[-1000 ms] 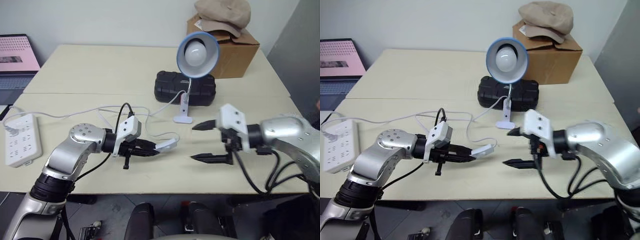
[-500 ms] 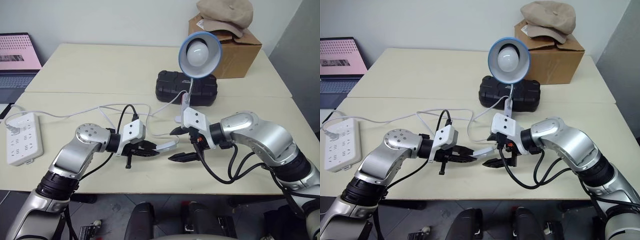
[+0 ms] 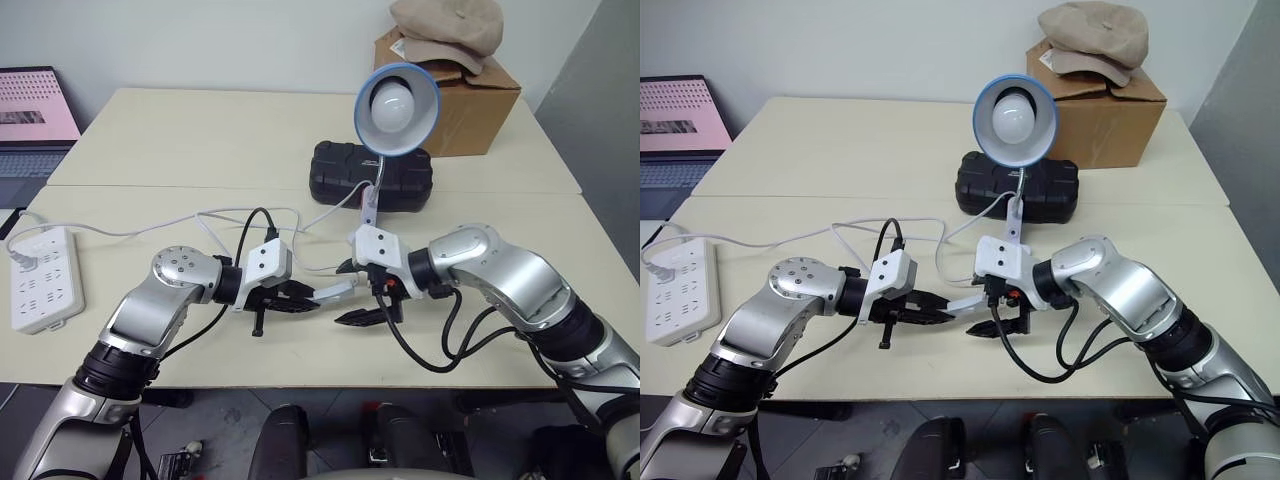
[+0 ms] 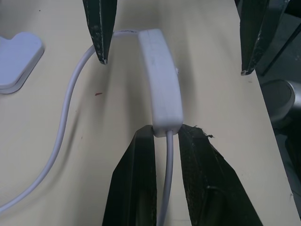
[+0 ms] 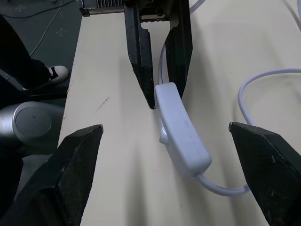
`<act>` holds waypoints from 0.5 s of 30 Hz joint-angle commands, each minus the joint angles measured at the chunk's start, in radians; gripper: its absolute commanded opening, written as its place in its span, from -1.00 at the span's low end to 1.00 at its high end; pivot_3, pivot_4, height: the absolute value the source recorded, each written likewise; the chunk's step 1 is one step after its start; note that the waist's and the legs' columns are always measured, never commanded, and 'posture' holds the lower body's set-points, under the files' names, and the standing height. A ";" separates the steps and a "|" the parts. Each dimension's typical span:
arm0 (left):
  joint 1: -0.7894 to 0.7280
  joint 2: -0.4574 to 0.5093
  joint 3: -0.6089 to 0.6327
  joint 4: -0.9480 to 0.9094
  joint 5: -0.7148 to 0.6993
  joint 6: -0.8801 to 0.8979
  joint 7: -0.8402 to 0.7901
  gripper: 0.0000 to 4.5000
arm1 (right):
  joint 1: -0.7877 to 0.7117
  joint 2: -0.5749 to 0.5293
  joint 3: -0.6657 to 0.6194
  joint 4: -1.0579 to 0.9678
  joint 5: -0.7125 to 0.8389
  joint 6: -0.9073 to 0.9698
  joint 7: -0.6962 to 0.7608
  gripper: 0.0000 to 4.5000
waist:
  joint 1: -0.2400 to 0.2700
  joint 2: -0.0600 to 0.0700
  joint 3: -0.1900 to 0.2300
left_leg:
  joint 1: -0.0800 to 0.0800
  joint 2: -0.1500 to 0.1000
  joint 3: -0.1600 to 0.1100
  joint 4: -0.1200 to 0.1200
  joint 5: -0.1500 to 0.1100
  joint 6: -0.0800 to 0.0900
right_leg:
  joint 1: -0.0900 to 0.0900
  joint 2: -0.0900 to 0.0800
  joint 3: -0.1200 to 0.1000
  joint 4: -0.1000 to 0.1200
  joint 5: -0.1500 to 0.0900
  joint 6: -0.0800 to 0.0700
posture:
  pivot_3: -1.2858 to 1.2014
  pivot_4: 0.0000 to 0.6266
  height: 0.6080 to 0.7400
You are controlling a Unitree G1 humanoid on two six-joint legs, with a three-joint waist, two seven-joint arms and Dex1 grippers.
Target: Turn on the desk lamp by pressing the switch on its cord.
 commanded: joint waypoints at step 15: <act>-0.010 -0.008 0.004 -0.004 0.019 -0.034 -0.001 -0.83 | 0.000 0.010 0.008 0.028 -0.089 -0.089 0.053 -0.77 | 0.000 0.000 0.000 | 0.000 0.000 0.000 0.000 0.000 0.000 | 0.000 0.000 0.000 0.000 0.000 0.000 | 0.03 -0.52 1.00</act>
